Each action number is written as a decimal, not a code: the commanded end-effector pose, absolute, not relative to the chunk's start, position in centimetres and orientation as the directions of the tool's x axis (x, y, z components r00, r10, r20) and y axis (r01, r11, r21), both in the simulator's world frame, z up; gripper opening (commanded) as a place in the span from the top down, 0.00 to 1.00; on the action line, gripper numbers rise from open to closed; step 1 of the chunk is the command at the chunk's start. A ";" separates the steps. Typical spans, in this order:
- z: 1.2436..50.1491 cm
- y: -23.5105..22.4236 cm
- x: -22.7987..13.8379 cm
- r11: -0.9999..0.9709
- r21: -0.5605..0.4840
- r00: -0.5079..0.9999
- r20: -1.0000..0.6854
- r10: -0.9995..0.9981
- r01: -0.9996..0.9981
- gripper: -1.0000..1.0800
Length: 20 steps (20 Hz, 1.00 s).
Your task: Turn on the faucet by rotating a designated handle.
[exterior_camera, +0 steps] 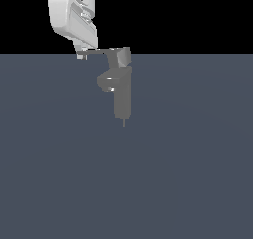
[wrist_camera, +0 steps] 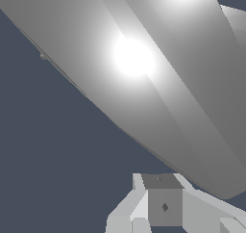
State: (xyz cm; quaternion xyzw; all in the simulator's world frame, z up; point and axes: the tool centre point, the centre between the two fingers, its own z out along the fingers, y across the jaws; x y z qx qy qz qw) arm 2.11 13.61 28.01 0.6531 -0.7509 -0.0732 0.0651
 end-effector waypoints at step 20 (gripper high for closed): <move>29.1 10.1 -3.0 0.137 0.197 -0.139 0.001 -0.990 -0.971 1.00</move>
